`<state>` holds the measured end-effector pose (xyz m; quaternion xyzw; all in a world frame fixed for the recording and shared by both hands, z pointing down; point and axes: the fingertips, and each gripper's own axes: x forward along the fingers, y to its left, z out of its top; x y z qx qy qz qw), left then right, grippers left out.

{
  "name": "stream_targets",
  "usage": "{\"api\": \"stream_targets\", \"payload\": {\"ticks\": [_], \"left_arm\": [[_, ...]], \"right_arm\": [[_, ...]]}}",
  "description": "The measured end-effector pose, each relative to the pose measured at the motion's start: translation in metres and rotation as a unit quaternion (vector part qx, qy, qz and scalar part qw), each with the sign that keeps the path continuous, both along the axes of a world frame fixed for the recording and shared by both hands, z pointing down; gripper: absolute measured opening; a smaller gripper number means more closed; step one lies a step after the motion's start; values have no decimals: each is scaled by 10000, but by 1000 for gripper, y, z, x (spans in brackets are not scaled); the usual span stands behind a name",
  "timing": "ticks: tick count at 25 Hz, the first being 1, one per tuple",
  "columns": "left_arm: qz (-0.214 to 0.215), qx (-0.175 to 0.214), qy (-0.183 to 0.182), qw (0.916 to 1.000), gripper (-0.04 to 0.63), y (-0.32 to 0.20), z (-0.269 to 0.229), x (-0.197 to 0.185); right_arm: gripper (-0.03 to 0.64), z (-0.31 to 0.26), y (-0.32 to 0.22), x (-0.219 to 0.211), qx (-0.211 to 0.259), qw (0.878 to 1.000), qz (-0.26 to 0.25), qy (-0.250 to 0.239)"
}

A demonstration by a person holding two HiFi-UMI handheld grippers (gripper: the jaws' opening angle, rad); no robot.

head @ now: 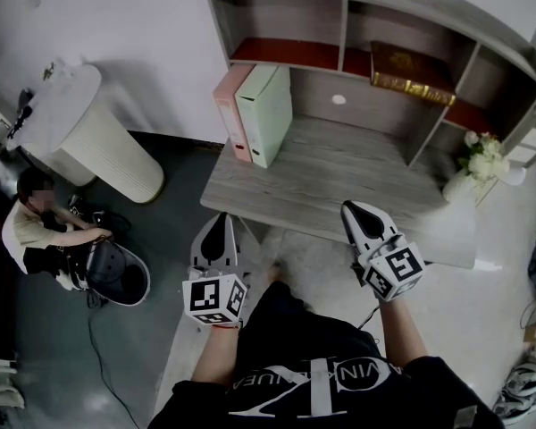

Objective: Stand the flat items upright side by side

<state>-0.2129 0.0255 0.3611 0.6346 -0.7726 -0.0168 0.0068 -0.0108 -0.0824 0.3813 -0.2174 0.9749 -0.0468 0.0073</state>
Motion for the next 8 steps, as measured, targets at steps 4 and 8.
{"api": "stream_targets", "payload": {"ticks": [4,8], "left_arm": [[12,-15,-7,10000,5,-4,-1,1],[9,-9,3,10000,5,-7,-3,-1]], "right_arm": [[9,1,-3,1,-28,10000,-1,-8],[9,-1,-4,-2,-17,10000,-17,-20]]}}
